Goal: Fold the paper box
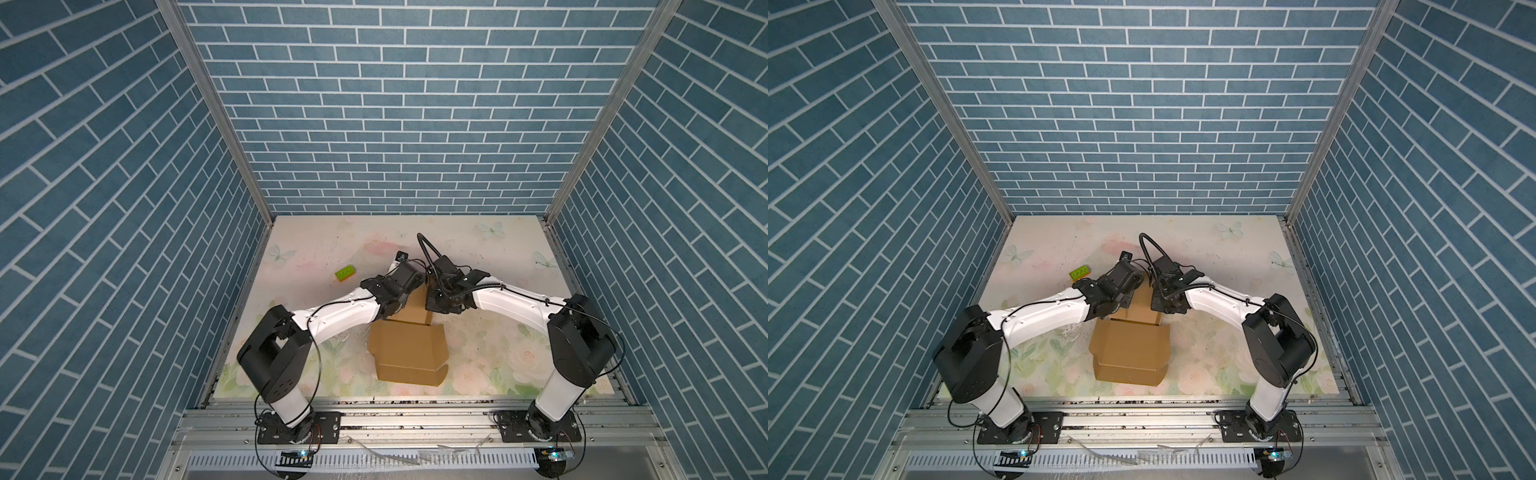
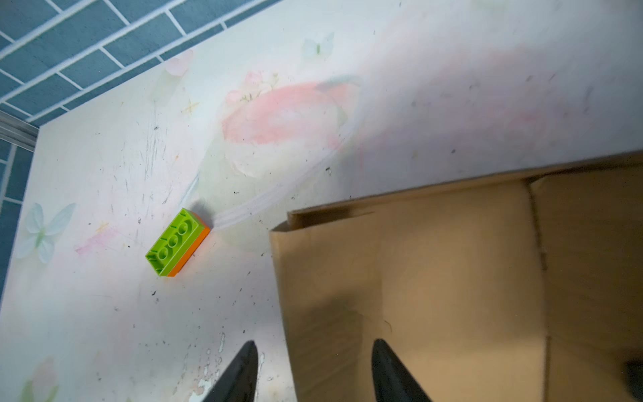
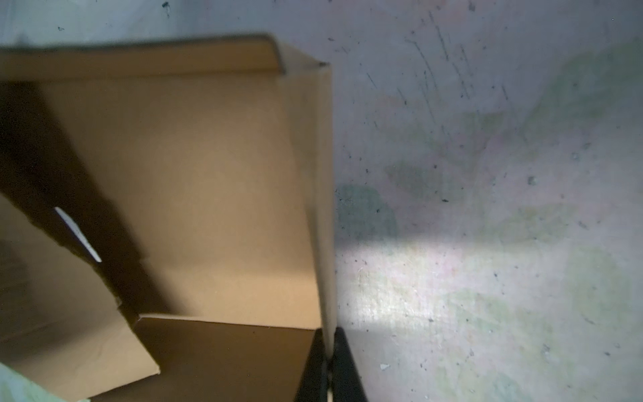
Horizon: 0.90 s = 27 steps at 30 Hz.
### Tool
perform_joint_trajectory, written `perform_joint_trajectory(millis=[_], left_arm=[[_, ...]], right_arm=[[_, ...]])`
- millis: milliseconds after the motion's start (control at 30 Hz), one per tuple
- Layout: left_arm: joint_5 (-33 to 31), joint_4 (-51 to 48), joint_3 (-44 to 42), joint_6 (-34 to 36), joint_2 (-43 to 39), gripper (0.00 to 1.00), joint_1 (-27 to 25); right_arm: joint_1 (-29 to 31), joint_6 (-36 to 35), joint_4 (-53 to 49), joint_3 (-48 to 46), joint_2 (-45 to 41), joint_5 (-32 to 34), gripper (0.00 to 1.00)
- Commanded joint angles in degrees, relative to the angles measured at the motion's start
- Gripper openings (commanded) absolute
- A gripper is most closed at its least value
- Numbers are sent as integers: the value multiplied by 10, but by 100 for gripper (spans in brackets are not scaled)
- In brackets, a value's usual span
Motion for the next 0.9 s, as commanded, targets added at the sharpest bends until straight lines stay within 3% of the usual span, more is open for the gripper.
perform_joint_trajectory(millis=[0, 367, 867], left_arm=[[37, 49, -35, -10, -37, 61, 3], [107, 45, -52, -19, -36, 63, 16], [239, 96, -103, -25, -61, 53, 108]], right_arm=[[6, -14, 2, -2, -25, 38, 0], [6, -20, 18, -17, -40, 33, 0], [6, -41, 50, -32, -52, 10, 0]])
